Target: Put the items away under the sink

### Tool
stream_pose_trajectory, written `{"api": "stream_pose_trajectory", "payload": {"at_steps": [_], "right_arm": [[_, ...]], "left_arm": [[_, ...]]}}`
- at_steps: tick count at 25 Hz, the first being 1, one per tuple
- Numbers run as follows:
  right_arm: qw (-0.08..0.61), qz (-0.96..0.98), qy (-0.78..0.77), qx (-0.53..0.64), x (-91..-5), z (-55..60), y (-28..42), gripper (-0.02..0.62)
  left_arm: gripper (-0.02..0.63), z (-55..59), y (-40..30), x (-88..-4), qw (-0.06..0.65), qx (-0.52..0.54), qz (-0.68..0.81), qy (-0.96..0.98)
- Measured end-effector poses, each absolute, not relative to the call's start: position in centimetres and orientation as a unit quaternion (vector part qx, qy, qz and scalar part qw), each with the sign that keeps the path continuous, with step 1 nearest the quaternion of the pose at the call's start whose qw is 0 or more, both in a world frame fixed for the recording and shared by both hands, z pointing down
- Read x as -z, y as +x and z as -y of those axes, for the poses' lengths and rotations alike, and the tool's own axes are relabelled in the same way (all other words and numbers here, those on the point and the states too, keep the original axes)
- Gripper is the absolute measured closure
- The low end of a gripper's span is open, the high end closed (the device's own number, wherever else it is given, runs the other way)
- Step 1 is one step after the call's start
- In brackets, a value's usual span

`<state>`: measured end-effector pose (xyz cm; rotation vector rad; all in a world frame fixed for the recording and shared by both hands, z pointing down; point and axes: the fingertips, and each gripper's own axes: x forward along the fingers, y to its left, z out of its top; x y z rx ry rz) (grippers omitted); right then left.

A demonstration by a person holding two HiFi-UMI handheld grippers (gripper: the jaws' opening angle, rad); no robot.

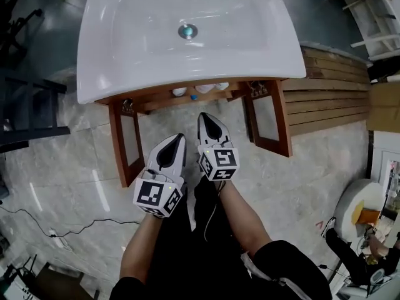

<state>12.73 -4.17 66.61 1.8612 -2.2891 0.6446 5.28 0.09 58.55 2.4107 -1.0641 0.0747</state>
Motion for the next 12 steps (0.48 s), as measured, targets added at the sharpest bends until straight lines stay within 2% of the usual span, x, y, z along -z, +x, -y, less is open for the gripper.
{"api": "stream_pose_trajectory", "payload": {"at_steps": [12], "right_arm": [[0.100, 0.755, 0.596, -0.254, -51.0, -3.3, 11.9, 0.580]], "left_arm": [[0.601, -5.2, 3.6, -45.0, 0.278, -0.055, 0.421, 0.862]]}}
